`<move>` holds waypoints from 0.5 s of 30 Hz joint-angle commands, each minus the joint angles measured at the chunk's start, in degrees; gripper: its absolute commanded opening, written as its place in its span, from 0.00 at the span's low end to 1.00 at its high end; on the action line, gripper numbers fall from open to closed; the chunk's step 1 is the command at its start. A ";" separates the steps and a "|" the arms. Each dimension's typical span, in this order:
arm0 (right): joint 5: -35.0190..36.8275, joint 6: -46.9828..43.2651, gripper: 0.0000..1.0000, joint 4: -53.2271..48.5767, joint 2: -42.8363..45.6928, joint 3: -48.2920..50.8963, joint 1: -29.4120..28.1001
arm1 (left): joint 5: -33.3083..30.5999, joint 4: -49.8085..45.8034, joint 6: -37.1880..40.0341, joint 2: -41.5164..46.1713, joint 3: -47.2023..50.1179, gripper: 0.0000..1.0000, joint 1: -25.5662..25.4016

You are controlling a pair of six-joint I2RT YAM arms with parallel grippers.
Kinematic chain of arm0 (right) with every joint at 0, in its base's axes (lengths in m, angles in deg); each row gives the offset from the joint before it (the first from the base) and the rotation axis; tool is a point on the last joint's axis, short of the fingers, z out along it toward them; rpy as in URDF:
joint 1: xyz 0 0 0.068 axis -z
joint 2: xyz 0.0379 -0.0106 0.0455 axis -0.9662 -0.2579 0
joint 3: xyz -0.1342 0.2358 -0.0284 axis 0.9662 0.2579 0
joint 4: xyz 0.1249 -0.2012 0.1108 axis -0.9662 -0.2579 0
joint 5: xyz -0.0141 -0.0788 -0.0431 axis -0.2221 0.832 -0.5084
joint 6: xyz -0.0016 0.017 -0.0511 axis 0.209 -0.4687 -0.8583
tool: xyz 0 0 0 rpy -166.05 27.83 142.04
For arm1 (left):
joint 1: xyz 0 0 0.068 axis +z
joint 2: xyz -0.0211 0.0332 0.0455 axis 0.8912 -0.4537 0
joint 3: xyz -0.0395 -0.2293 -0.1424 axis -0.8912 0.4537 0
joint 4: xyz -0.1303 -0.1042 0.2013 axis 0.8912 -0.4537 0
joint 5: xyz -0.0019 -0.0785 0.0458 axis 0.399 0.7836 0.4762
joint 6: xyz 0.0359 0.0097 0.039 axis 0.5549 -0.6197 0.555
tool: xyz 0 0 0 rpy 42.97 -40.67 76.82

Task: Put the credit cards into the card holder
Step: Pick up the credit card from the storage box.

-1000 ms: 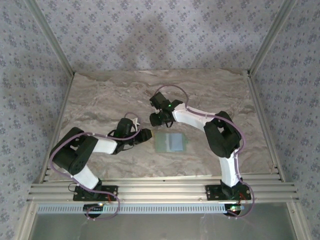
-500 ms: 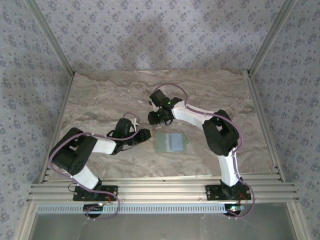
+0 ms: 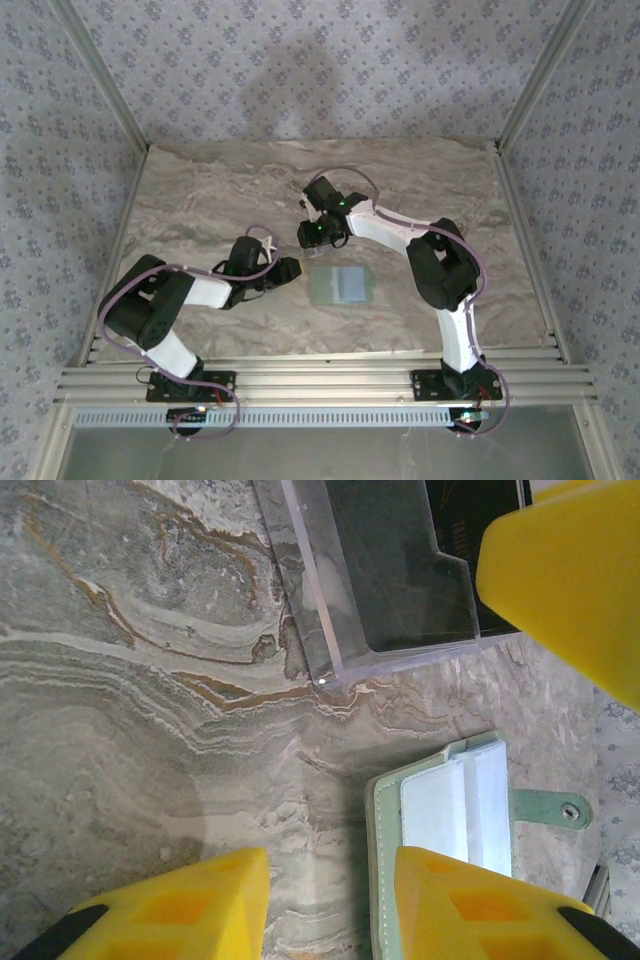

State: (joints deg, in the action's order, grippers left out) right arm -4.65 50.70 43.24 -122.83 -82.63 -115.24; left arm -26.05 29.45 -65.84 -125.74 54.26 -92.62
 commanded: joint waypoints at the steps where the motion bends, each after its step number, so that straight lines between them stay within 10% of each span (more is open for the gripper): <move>1: -2.63 -0.52 0.36 0.43 0.81 1.36 0.72 | -1.45 -2.73 0.17 -2.07 1.44 0.38 0.84; 15: -5.47 -0.08 0.28 2.15 1.70 2.35 1.68 | -1.09 -1.98 0.12 -3.43 1.43 0.38 1.03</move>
State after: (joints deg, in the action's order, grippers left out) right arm -8.39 50.73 45.80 -122.53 -81.12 -113.75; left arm -24.47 30.65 -66.28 -126.51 54.28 -91.99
